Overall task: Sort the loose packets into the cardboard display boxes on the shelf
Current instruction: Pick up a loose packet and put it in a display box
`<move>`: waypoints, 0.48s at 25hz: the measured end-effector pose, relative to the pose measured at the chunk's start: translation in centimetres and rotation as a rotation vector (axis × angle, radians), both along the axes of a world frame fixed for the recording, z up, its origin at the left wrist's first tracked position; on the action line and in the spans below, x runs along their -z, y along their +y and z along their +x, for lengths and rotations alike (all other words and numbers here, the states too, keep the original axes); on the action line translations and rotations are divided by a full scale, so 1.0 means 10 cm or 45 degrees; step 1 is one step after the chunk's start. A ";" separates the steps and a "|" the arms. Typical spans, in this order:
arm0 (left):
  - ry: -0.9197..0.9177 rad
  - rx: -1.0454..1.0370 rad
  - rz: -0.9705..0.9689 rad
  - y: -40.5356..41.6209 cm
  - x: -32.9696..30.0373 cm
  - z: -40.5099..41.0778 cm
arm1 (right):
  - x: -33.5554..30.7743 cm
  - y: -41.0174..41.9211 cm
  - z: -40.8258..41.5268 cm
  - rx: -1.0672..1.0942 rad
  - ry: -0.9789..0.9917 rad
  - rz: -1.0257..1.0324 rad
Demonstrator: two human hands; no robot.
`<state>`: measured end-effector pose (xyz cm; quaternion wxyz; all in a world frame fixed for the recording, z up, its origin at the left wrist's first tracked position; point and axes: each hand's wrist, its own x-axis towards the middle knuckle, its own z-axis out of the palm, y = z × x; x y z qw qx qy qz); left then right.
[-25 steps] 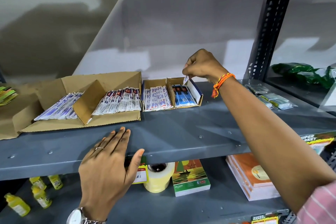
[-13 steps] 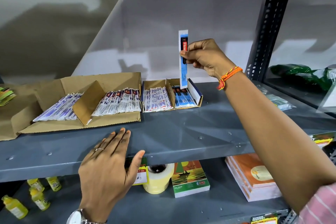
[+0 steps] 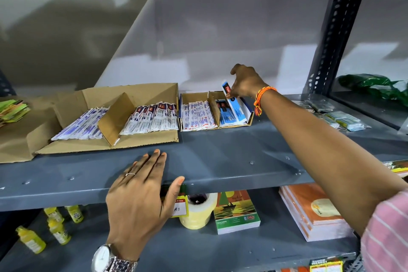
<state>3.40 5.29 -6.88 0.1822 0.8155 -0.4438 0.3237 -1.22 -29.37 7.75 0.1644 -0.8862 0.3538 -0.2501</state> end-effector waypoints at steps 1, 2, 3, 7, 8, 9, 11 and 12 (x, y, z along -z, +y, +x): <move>0.002 0.000 0.006 0.00 0.00 0.00 | 0.02 0.01 0.02 0.034 0.038 -0.059; 0.001 -0.003 0.009 0.01 0.00 0.00 | 0.03 0.03 0.03 0.056 0.063 -0.104; -0.003 -0.004 0.010 0.01 -0.01 0.00 | 0.05 0.04 0.03 0.069 0.085 -0.142; -0.019 0.002 0.004 0.01 -0.01 0.00 | 0.11 0.09 0.03 0.070 0.184 -0.239; -0.021 0.004 0.003 0.01 -0.01 0.00 | 0.12 0.10 0.03 0.066 0.203 -0.256; -0.021 0.006 0.003 0.01 -0.01 0.00 | 0.14 0.10 0.03 0.063 0.217 -0.268; -0.017 0.006 0.009 0.01 0.00 0.01 | 0.13 0.09 0.01 0.056 0.217 -0.278; -0.013 0.008 0.013 0.01 0.00 0.01 | 0.11 0.08 -0.01 0.052 0.229 -0.278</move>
